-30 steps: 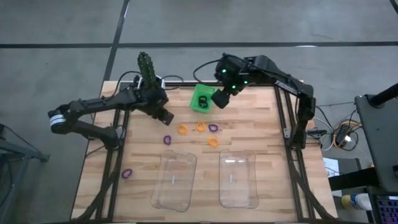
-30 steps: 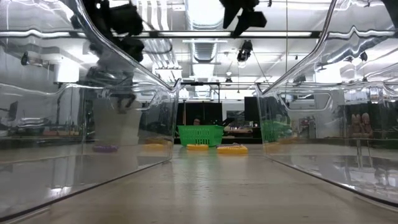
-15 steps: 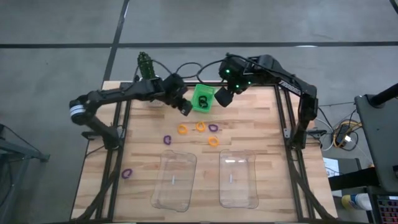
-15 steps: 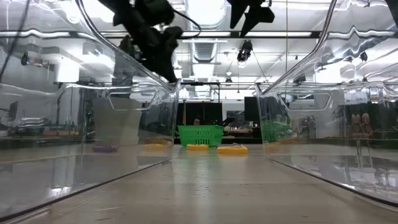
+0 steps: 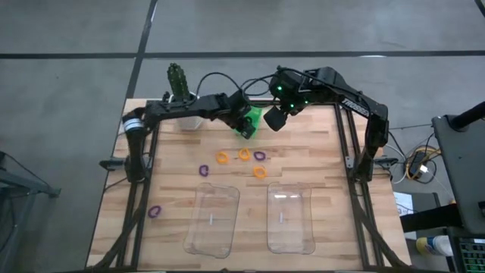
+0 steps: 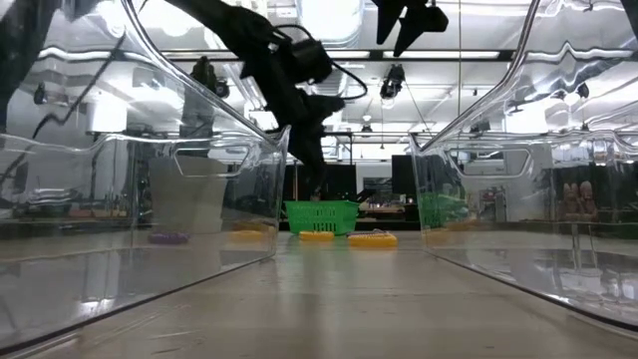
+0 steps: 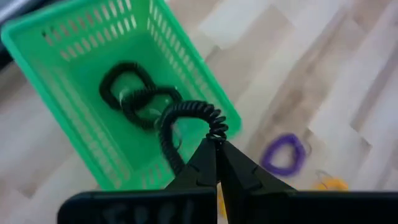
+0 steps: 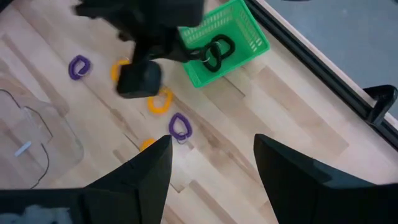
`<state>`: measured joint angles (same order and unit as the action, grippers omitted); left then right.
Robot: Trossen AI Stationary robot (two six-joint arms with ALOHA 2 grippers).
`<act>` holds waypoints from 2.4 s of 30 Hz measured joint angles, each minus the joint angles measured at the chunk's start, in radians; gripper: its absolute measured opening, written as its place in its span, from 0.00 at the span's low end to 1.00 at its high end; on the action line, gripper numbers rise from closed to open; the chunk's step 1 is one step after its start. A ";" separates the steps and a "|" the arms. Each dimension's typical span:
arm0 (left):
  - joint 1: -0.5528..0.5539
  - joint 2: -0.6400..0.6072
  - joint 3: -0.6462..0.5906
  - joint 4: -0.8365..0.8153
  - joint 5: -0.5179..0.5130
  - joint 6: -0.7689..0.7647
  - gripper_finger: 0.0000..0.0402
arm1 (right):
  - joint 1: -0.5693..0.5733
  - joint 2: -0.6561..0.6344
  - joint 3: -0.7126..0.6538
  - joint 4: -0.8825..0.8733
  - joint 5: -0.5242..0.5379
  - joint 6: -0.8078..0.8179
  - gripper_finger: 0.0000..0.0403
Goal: Sort spring keychains
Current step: Put the black spring keychain into the green bin, then put the bottom yellow spring keychain into the right transparent bin
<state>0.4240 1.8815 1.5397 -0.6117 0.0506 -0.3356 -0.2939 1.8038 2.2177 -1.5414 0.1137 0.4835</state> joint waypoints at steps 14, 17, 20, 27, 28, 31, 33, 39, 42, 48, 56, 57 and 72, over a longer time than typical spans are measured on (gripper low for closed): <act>0.033 0.122 0.064 0.005 -0.020 -0.037 0.10 | 0.004 -0.002 0.000 -0.004 0.004 0.006 0.54; 0.040 0.120 0.064 0.023 -0.021 -0.038 0.16 | 0.006 -0.002 0.000 -0.004 0.021 0.005 0.54; 0.044 0.108 0.064 0.036 -0.024 -0.036 0.22 | 0.006 -0.002 0.000 -0.004 0.021 0.006 0.54; 0.043 0.062 0.079 0.023 0.052 -0.067 0.28 | 0.011 -0.002 -0.003 -0.020 0.020 -0.012 0.54; 0.041 0.052 0.078 0.016 0.071 -0.081 0.28 | 0.015 -0.002 -0.004 -0.031 0.016 -0.028 0.54; 0.028 0.015 0.078 0.007 0.094 -0.095 0.28 | 0.030 -0.002 -0.017 -0.031 0.012 -0.089 0.54; 0.018 -0.011 0.078 0.001 0.094 -0.083 0.28 | 0.037 -0.002 -0.031 -0.030 0.008 -0.084 0.54; -0.021 -0.111 0.076 -0.058 0.077 -0.018 0.27 | 0.041 -0.013 -0.119 -0.027 0.017 -0.038 0.46; -0.036 -0.169 0.071 -0.089 0.043 -0.003 0.23 | 0.041 -0.037 -0.176 -0.014 0.012 -0.049 0.31; -0.042 -0.293 0.009 -0.099 0.039 -0.027 0.04 | 0.040 -0.115 -0.327 0.128 -0.060 -0.062 0.04; -0.044 -0.465 -0.166 -0.150 0.049 -0.073 0.00 | 0.024 -0.177 -0.560 0.349 -0.311 0.007 0.02; -0.044 -0.489 -0.191 -0.149 0.054 -0.085 0.00 | 0.025 -0.176 -0.582 0.353 -0.327 0.012 0.02; -0.049 -0.742 -0.449 -0.028 0.062 -0.263 0.00 | 0.035 -0.127 -0.862 0.640 -0.380 0.173 0.20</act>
<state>0.3752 1.1397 1.0903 -0.6396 0.1123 -0.5982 -0.2584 1.6763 1.3561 -0.9014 -0.2663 0.6569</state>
